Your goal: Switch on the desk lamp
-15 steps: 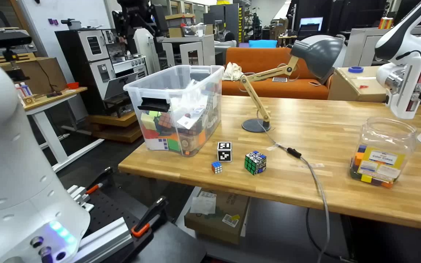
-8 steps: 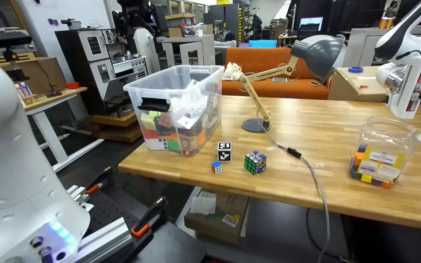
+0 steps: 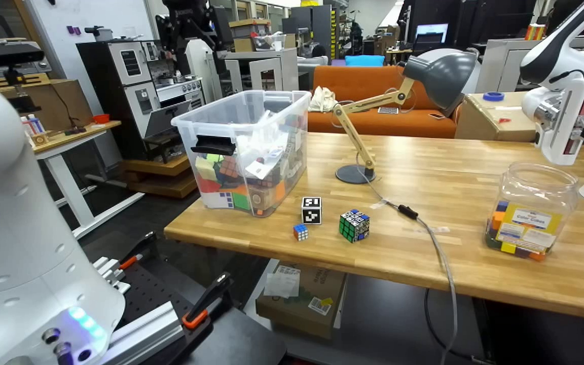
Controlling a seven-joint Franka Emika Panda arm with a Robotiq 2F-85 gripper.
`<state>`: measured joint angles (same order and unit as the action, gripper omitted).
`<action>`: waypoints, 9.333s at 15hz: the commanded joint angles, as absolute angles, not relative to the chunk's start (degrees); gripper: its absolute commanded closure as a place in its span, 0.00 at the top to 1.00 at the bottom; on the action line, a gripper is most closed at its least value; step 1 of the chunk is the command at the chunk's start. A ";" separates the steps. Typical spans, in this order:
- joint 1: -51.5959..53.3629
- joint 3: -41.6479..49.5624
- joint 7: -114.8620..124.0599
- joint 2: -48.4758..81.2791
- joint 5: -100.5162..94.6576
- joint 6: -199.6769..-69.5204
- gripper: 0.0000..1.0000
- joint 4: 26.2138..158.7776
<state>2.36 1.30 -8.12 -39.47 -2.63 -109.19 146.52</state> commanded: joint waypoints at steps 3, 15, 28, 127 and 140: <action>2.36 1.29 -8.11 -39.44 -2.63 -109.05 1.00 146.40; 2.36 1.29 -8.11 -39.44 -2.63 -109.05 1.00 146.40; -0.85 6.32 -11.56 -35.28 -7.36 -119.87 1.00 148.13; -11.58 10.32 7.09 31.27 -0.76 -137.12 1.00 97.64; -12.10 11.70 14.94 38.73 2.84 -134.94 1.00 90.26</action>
<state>-12.21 11.50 15.11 38.63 2.63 -135.07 90.44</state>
